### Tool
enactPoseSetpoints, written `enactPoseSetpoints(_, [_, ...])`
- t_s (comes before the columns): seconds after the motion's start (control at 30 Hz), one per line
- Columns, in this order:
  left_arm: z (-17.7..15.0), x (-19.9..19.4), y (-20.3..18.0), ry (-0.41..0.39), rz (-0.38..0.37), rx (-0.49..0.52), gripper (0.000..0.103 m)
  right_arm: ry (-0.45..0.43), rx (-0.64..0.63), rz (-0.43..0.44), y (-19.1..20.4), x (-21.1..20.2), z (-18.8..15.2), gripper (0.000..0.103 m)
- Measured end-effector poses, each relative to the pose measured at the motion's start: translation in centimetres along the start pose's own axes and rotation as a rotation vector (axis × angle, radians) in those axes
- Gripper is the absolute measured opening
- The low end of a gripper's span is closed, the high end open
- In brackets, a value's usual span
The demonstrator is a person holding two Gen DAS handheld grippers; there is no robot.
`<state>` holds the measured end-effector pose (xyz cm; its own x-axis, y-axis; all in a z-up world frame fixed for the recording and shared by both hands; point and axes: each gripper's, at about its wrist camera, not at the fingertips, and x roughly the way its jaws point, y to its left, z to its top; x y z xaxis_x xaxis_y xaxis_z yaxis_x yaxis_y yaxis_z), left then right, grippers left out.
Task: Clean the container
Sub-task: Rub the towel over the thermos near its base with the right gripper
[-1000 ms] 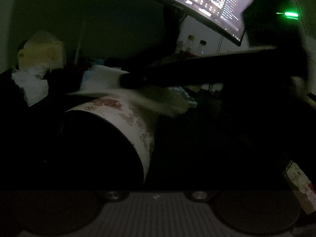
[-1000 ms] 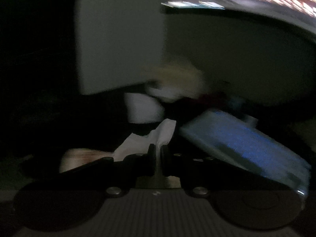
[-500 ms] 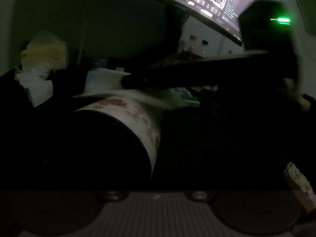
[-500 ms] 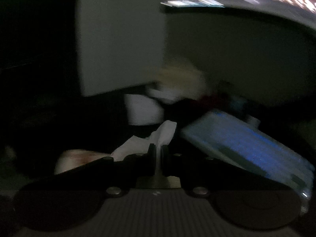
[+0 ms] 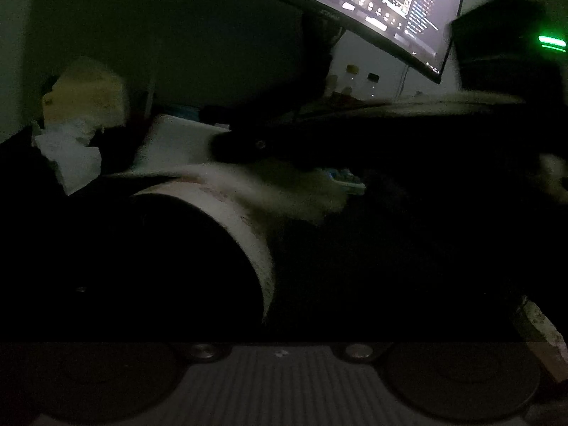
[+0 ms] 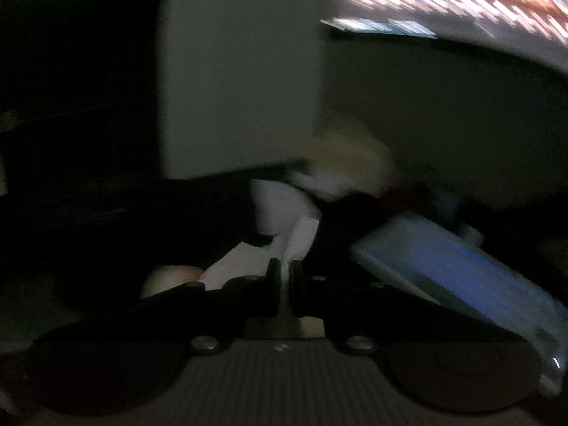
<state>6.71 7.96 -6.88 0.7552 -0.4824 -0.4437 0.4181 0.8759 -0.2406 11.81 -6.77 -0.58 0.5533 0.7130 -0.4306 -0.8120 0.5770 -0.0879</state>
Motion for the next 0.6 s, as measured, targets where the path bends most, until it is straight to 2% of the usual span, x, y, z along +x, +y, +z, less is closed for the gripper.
enactPoseSetpoints(0.07, [0.0,0.1,0.1,0.0,-0.002,-0.003,0.103,-0.014,-0.046,0.032,0.9,-0.3,0.0,0.007])
enactPoseSetpoints(0.1, [0.0,0.1,0.2,0.0,-0.003,-0.004,0.103,-0.004,-0.025,0.025,0.4,-0.1,0.1,0.007])
enactPoseSetpoints(0.17, [0.0,0.1,0.2,-0.001,-0.004,-0.003,0.103,0.024,0.042,-0.036,-1.5,0.5,0.1,0.008])
enactPoseSetpoints(0.27, [0.0,0.2,0.3,-0.002,-0.004,-0.002,0.103,0.061,0.096,-0.194,-4.7,1.8,-0.3,0.008])
enactPoseSetpoints(0.3, [0.0,0.2,0.3,-0.003,-0.004,-0.001,0.103,0.068,0.118,-0.22,-5.2,1.9,-0.3,0.008])
enactPoseSetpoints(0.37, [0.0,0.2,0.3,-0.004,-0.004,0.0,0.103,0.06,0.119,-0.177,-4.7,1.3,-0.2,0.007])
enactPoseSetpoints(0.5, [-0.1,0.2,0.4,-0.006,-0.004,0.001,0.103,-0.014,0.019,0.016,-0.8,-0.5,0.0,0.007])
enactPoseSetpoints(0.6, [0.0,0.2,0.5,-0.006,-0.002,-0.005,0.103,-0.016,0.012,0.0,-0.9,-0.4,0.1,0.007])
